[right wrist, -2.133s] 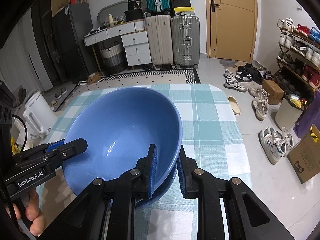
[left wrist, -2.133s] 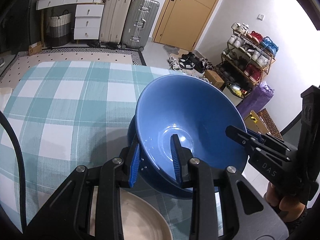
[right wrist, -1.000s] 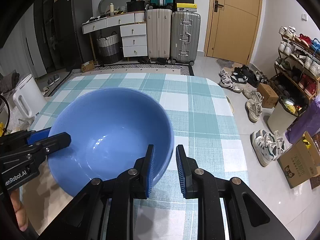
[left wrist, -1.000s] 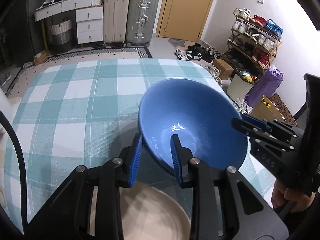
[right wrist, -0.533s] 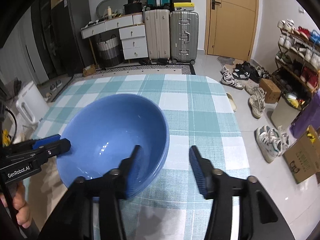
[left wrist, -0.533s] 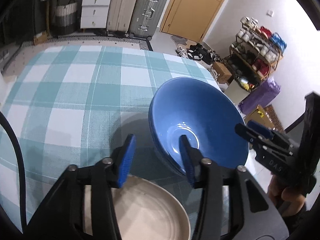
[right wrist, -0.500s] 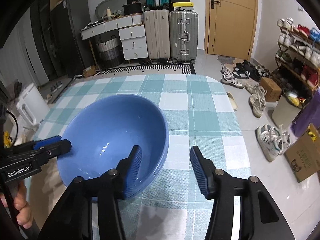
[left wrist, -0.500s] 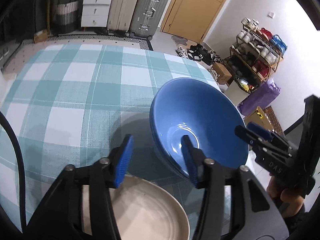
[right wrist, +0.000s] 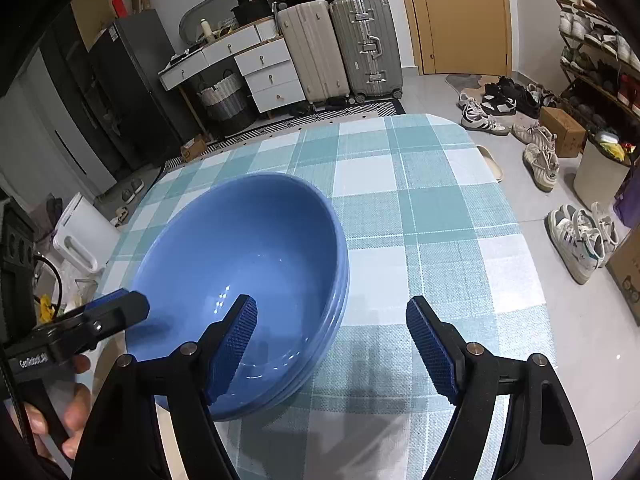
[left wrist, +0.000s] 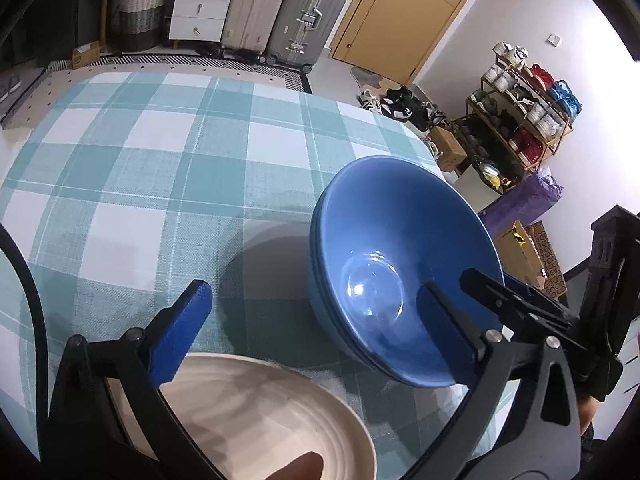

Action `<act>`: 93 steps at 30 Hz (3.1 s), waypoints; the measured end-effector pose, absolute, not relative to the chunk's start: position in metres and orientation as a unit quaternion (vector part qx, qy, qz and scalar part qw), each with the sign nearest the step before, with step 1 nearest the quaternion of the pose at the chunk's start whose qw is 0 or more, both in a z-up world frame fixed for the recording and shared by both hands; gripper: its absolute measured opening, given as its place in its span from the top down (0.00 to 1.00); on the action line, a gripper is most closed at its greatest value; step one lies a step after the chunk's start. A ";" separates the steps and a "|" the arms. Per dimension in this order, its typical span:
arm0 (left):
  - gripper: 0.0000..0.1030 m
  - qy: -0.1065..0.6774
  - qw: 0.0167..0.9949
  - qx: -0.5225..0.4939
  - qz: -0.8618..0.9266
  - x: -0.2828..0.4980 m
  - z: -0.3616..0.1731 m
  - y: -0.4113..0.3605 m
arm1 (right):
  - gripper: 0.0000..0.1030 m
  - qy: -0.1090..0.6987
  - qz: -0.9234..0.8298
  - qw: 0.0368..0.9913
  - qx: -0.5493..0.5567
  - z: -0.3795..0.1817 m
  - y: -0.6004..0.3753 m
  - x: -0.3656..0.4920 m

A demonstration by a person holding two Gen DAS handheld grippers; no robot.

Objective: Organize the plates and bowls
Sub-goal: 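Close both tools on the rim of the stacked blue bowls, then lift the bowl stack with both tools and carry it over the cream plates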

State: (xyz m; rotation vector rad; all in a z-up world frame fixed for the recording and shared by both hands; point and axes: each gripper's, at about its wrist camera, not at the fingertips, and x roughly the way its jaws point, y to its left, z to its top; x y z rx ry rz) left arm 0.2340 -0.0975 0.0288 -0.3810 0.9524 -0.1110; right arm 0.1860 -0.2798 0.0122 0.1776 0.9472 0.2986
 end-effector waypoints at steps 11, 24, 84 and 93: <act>0.16 0.467 0.859 -0.204 -0.054 0.248 0.011 -0.091 | 0.35 0.451 0.154 0.872 0.111 0.006 -0.281 0.184; 0.67 0.462 0.856 -0.214 -0.090 0.247 0.007 -0.098 | 0.69 0.441 0.146 0.879 0.105 0.009 -0.274 0.180; 0.74 0.387 0.904 -0.166 -0.078 0.096 0.104 -0.077 | 0.72 0.378 0.168 0.907 0.079 0.088 -0.237 0.073; 0.74 0.379 0.908 -0.166 -0.058 0.055 0.110 -0.058 | 0.72 0.374 0.187 0.906 0.071 0.091 -0.212 0.052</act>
